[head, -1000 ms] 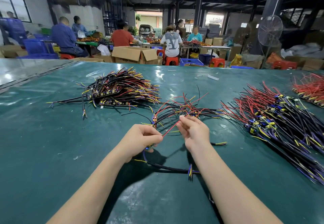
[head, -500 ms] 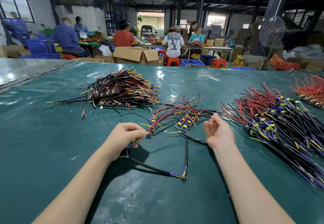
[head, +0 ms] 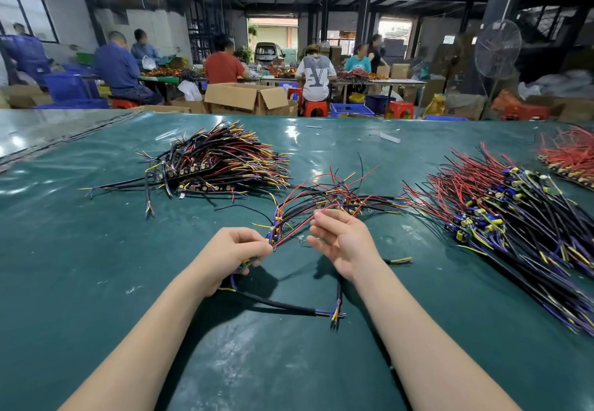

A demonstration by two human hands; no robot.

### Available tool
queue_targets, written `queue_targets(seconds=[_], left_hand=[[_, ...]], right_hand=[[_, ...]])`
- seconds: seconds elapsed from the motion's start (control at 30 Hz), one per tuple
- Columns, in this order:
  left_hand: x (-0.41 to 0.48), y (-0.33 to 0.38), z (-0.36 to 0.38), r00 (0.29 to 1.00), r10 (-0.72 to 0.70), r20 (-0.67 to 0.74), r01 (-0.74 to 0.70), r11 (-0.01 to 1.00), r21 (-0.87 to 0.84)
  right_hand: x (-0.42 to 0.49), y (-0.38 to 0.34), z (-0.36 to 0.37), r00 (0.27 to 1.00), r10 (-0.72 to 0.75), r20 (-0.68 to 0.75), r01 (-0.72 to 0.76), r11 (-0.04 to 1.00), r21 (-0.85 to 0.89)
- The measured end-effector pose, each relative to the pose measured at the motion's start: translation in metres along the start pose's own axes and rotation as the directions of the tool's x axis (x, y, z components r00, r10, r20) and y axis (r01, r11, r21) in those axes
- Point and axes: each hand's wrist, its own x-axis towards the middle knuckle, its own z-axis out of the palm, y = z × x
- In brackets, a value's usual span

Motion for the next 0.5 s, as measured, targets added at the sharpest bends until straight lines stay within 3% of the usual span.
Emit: queue_targets(seconds=[0.27, 0.5], left_hand=[[-0.0017, -0.0007, -0.0009, 0.999, 0.005, 0.050, -0.007, 0.999, 0.041], [-0.0009, -0.0019, 0.0035, 1.000, -0.003, 0.003, 0.003, 0.999, 0.038]], right_hand=[[0.0005, 0.0017, -0.0008, 0.999, 0.024, -0.038, -0.024, 1.000, -0.017], [-0.0006, 0.0025, 0.0022, 0.999, -0.030, -0.038, 0.028, 0.998, -0.056]])
